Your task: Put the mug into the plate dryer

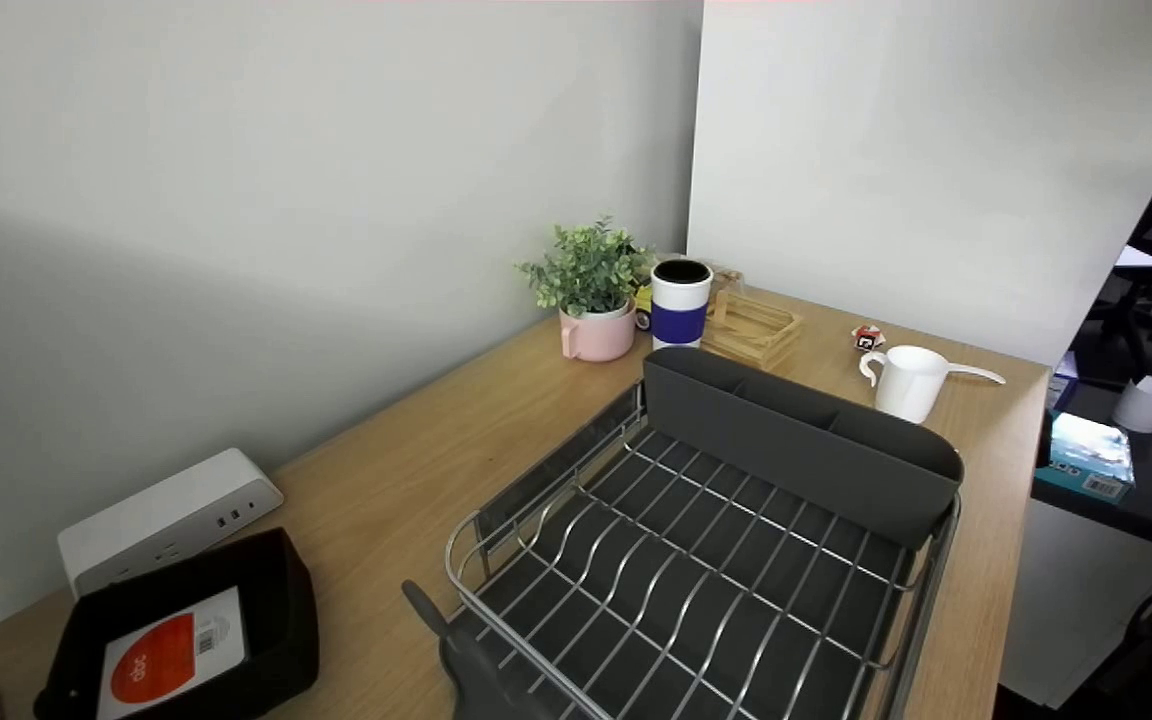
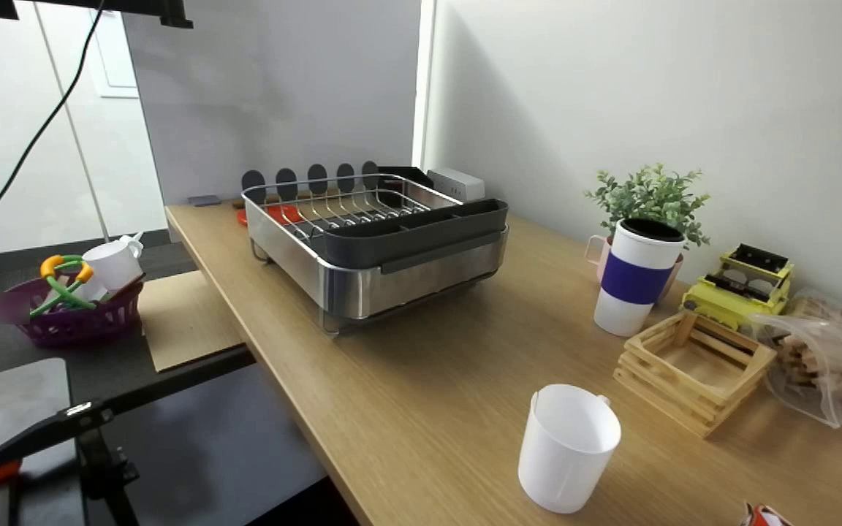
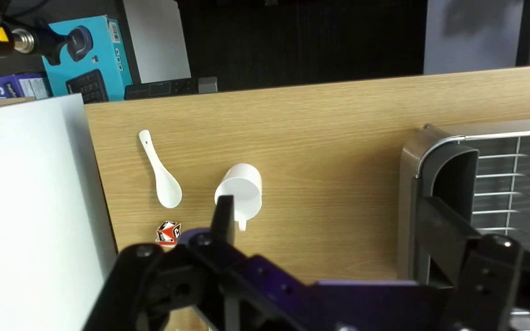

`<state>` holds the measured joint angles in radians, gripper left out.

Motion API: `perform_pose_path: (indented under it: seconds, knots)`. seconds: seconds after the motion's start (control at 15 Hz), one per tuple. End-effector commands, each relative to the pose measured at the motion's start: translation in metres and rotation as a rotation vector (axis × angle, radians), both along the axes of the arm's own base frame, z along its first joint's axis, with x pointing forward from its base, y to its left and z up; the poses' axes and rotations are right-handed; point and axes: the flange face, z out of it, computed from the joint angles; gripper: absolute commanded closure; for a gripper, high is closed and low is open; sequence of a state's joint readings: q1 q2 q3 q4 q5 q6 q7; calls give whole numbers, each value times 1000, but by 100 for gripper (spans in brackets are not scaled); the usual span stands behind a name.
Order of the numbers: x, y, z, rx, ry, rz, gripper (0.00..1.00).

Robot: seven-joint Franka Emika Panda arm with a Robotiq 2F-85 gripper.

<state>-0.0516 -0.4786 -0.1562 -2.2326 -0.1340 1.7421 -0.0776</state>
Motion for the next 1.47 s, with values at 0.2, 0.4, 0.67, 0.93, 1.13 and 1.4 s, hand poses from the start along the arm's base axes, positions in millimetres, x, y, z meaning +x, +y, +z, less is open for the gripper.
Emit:
perform_pose_path:
  seconds: [0.2, 0.4, 0.67, 0.93, 1.13, 1.4]
  knots:
    - [38, -23, -8, -54, 113, 85, 0]
    - [53, -33, -19, -63, 147, 81, 0]
    - [72, -45, -36, -52, 199, 76, 0]
    - [78, -48, -41, -54, 232, 79, 0]
    - [78, -43, -45, -51, 207, 63, 0]
    - [78, -42, -44, -53, 211, 68, 0]
